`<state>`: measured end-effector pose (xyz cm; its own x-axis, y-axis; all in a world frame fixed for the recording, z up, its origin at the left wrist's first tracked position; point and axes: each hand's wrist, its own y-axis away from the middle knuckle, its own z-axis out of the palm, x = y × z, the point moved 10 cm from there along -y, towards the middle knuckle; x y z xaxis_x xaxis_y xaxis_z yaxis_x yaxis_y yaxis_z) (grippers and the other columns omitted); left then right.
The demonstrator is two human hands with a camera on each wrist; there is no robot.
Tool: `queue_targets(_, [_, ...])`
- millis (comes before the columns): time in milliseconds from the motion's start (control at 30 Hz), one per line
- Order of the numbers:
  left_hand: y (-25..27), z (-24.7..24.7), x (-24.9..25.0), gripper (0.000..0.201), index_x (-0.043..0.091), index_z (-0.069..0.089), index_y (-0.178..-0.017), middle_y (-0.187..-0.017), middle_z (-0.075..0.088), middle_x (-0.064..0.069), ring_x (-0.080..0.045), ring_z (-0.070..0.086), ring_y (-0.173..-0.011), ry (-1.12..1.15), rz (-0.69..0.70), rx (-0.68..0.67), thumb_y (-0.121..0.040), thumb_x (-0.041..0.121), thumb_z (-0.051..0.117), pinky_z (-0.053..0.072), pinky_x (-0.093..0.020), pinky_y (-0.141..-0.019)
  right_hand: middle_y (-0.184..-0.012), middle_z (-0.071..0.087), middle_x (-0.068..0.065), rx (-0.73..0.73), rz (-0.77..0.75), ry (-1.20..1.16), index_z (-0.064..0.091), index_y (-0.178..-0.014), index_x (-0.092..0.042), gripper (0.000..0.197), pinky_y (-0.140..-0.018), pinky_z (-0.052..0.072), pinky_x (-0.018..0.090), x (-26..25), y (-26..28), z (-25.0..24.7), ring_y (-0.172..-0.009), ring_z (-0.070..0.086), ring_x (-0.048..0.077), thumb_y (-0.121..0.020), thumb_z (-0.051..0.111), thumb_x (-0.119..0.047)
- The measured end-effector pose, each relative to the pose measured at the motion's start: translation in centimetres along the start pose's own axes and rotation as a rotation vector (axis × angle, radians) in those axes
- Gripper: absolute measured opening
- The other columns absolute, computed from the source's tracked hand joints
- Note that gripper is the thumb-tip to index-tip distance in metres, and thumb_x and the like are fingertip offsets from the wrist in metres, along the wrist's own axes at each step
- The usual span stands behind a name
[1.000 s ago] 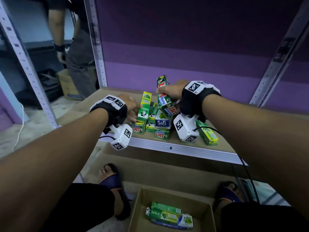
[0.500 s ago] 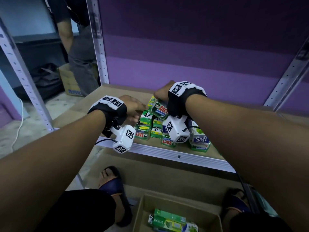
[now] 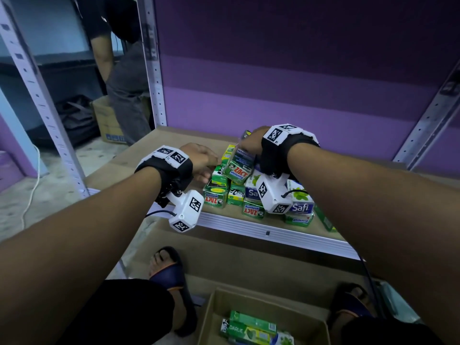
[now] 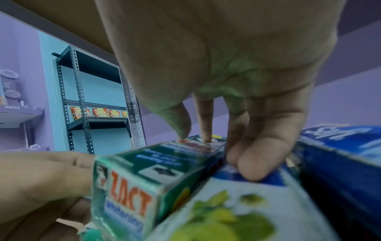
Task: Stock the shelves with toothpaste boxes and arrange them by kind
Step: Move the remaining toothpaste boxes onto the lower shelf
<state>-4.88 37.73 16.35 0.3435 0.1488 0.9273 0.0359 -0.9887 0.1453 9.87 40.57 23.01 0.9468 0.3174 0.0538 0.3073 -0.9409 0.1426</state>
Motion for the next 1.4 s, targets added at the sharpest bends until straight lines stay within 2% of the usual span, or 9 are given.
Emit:
queue_targets(67, [0.6, -0.2, 0.7, 0.025, 0.005, 0.066, -0.11, -0.086, 0.066, -0.01, -0.015, 0.05, -0.048, -0.067, 0.053, 0.006, -0.088, 0.016, 0.07, 0.044, -0.021, -0.043, -0.119, 0.064, 0.015, -0.034, 0.072, 0.004, 0.062, -0.112, -0.012, 0.026, -0.093, 0.053, 0.036, 1.7, 0.6, 0.5, -0.106, 0.061, 0.032, -0.095, 0.056, -0.03])
queue_targets(167, [1.7, -0.4, 2.1, 0.024, 0.012, 0.066, -0.11, -0.089, 0.066, -0.006, -0.013, 0.053, -0.052, -0.116, 0.102, 0.016, -0.088, 0.019, 0.07, 0.044, -0.021, -0.047, -0.127, 0.064, 0.01, 0.026, 0.101, -0.109, 0.064, -0.122, -0.012, 0.032, -0.102, 0.049, 0.042, 3.0, 2.6, -0.4, -0.116, 0.06, 0.031, -0.095, 0.056, -0.027])
queue_targets(400, [6.6, 0.2, 6.9, 0.017, 0.014, 0.068, -0.105, -0.102, 0.068, -0.004, -0.021, 0.069, -0.074, -0.259, 0.205, -0.056, -0.09, 0.022, 0.069, 0.061, -0.031, -0.064, -0.096, 0.066, -0.007, 0.099, 0.018, -0.322, 0.075, -0.107, -0.025, 0.024, -0.059, 0.052, 0.02, 4.6, 9.3, -2.8, -0.075, 0.061, 0.009, -0.083, 0.078, -0.023])
queue_targets(567, [10.6, 1.5, 10.0, 0.018, 0.018, 0.07, -0.104, -0.098, 0.07, 0.002, -0.016, 0.072, -0.075, -0.363, 0.285, -0.138, -0.088, 0.025, 0.072, 0.062, -0.036, -0.072, -0.097, 0.067, -0.007, 0.042, -0.025, -0.395, 0.074, -0.103, -0.032, 0.029, -0.085, 0.055, 0.036, 4.4, 13.9, -3.6, -0.098, 0.065, 0.019, -0.076, 0.084, -0.03])
queue_targets(767, [14.9, 3.8, 11.5, 0.025, 0.017, 0.071, -0.105, -0.08, 0.074, 0.013, -0.015, 0.074, -0.081, -0.467, 0.304, -0.296, -0.083, 0.027, 0.076, 0.061, -0.039, -0.077, -0.083, 0.068, -0.004, -0.006, -0.051, -0.467, 0.075, -0.098, -0.036, 0.026, -0.074, 0.062, 0.035, 4.5, 18.3, -3.0, -0.081, 0.065, 0.015, -0.075, 0.085, -0.03])
queue_targets(867, [16.1, 4.8, 11.5, 0.025, 0.021, 0.072, -0.103, -0.087, 0.074, 0.006, -0.013, 0.073, -0.083, -0.541, 0.299, -0.338, -0.081, 0.029, 0.079, 0.061, -0.038, -0.077, -0.087, 0.07, -0.002, -0.021, -0.04, -0.482, 0.076, -0.099, -0.035, 0.027, -0.066, 0.061, 0.027, 4.9, 19.8, -2.3, -0.081, 0.067, 0.015, -0.076, 0.085, -0.027])
queue_targets(1033, [16.8, 6.4, 10.4, 0.021, 0.027, 0.073, -0.096, -0.085, 0.074, 0.01, -0.009, 0.071, -0.078, -0.65, 0.298, -0.381, -0.078, 0.033, 0.081, 0.062, -0.033, -0.072, -0.094, 0.072, 0.005, -0.091, -0.001, -0.495, 0.075, -0.095, -0.036, 0.025, -0.076, 0.061, 0.035, 5.8, 21.6, 0.7, -0.078, 0.066, 0.015, -0.074, 0.086, -0.029])
queue_targets(1267, [16.8, 10.7, 4.3, 0.019, 0.031, 0.074, -0.092, -0.082, 0.072, 0.013, -0.008, 0.072, -0.076, -0.682, 0.251, -0.518, -0.075, 0.04, 0.079, 0.058, -0.027, -0.064, -0.086, 0.069, -0.007, -0.334, 0.068, -0.52, 0.075, -0.098, -0.032, 0.024, -0.07, 0.061, 0.032, 6.8, 22.3, 9.4, -0.075, 0.068, 0.017, -0.076, 0.085, -0.028])
queue_targets(1400, [16.5, 13.7, -1.0, 0.024, 0.029, 0.075, -0.095, -0.088, 0.075, 0.007, -0.01, 0.071, -0.078, -0.681, 0.2, -0.618, -0.074, 0.04, 0.08, 0.056, -0.032, -0.073, -0.069, 0.067, -0.008, -0.421, 0.056, -0.497, 0.073, -0.104, -0.027, 0.026, -0.047, 0.051, 0.018, 6.3, 22.3, 15.3, -0.057, 0.064, 0.01, -0.08, 0.082, -0.022])
